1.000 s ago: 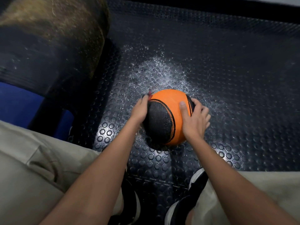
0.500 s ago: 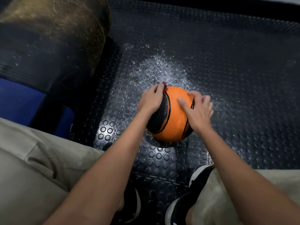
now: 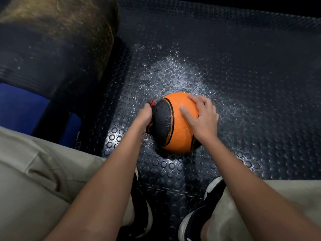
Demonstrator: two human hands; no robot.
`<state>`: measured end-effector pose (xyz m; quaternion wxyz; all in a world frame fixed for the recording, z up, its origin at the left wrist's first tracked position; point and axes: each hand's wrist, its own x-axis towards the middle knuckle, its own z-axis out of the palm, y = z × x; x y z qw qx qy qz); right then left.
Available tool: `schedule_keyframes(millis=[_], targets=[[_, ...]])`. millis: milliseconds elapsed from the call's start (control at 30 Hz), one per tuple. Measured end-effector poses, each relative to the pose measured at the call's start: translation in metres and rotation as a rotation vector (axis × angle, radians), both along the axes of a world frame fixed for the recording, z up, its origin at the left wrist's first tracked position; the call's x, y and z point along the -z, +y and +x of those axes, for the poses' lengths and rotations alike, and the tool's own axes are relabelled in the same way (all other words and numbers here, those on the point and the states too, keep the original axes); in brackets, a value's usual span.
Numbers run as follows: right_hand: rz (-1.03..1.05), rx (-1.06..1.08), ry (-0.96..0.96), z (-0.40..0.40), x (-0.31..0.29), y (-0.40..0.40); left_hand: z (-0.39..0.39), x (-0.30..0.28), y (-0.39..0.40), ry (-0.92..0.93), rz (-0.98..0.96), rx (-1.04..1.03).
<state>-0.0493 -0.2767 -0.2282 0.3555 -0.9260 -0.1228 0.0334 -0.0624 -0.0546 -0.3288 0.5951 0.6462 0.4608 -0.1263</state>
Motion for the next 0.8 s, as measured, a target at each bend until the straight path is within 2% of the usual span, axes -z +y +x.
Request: schedule_keyframes(millis=[133,233,300,333,400,500,533,600,700,800], targets=[[-0.023,0.035,-0.01,-0.001,0.001,0.002,-0.002,-0.102,-0.04,-0.049,0.054,0.098],[-0.016,0.124,-0.012,0.001,0.004,0.001,0.005,-0.116,-0.058,-0.078,0.277,0.235],[-0.013,0.185,-0.003,-0.001,0.007,-0.003,0.008,-0.111,-0.061,-0.21,0.389,0.286],[-0.005,0.21,0.012,-0.001,0.008,-0.004,0.007,-0.107,-0.06,-0.266,0.383,0.285],[0.046,0.232,0.068,-0.002,0.008,-0.009,0.003,-0.091,-0.05,-0.3,0.225,0.228],[0.12,0.198,0.166,0.004,0.007,-0.018,-0.012,-0.051,-0.034,-0.142,-0.168,0.093],[0.118,0.175,0.178,0.005,0.006,-0.02,-0.019,-0.044,-0.034,-0.106,-0.244,0.061],[0.093,0.142,0.165,0.004,0.006,-0.02,-0.025,-0.043,-0.041,-0.111,-0.265,-0.011],[0.024,0.187,0.113,0.0,0.005,-0.014,-0.021,-0.068,-0.056,-0.169,-0.101,-0.058],[-0.08,0.243,0.08,-0.002,-0.001,-0.007,-0.009,-0.097,-0.067,-0.195,0.266,0.115]])
